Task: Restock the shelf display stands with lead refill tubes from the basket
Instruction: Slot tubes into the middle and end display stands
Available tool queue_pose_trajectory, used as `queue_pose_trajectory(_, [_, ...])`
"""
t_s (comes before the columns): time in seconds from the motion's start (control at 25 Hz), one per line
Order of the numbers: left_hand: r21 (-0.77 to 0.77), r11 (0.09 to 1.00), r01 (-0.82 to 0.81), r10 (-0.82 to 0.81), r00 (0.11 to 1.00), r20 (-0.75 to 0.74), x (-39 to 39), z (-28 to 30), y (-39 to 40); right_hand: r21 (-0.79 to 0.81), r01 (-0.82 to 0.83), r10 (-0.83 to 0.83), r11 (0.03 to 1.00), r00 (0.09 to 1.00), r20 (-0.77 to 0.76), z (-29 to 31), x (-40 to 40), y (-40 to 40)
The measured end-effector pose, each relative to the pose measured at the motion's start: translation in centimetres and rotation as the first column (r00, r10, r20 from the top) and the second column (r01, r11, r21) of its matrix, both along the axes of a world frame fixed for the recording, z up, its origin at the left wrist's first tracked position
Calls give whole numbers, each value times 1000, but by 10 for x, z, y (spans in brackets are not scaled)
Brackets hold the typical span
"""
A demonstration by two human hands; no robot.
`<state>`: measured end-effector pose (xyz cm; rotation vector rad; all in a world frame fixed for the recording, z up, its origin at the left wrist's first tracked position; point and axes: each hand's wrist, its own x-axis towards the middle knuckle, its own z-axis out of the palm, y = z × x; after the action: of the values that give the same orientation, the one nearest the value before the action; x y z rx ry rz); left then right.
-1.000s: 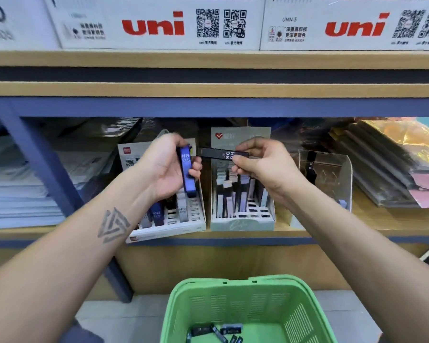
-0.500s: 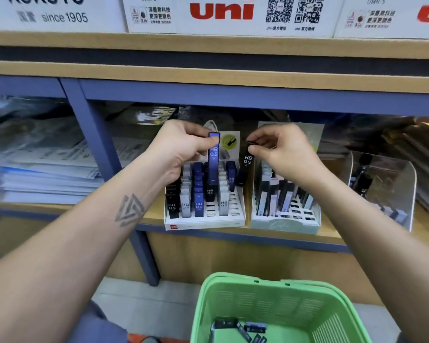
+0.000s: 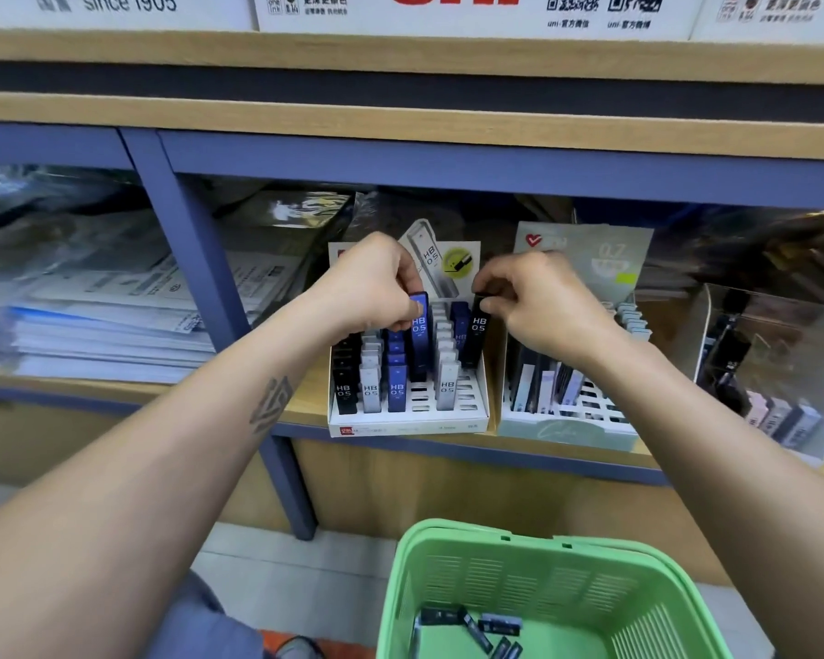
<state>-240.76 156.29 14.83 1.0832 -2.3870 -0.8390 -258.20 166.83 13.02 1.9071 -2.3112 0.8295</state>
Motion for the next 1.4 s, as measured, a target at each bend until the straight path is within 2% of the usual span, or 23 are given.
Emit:
queue_pose_trajectory(0.12, [-30,1000,-5,5,1000,6,2,5,-1,-111,0,-5,994,999,-47,7,3,-3])
queue_pose_trajectory(0.24, [-11,997,-70,68,993,-98,5,10,-8,-268,-15,35,963,997,70,17,13,-4])
queue_pose_trajectory(0.32, [13,994,-109,110,978,-175,7,14,-10,-286,-11,54,958,989,141,18,19,-6])
queue_pose_trajectory(0.44, [34,990,-139,143,958,-250,11,17,-11,-211,-44,81,977,982,171,7,25,-12])
queue_pose_trajectory(0.64, [47,987,-151,158,937,-312,16,17,-13,-20,-102,103,995,994,36,-27,41,-15])
queue_pose_trajectory(1.08, [43,987,-152,158,938,-307,20,16,-15,-69,-179,180,981,984,15,-42,52,-11])
queue_pose_trajectory(1.24, [39,989,-140,145,938,-315,21,17,-15,3,-173,172,985,973,-154,-40,50,-16])
queue_pose_trajectory(1.32, [43,992,-122,130,937,-324,21,16,-15,41,-160,164,986,980,-110,-37,48,-19])
queue_pose_trajectory(1.4, [47,995,-82,93,938,-335,20,15,-14,20,-102,100,995,992,72,-29,42,-23])
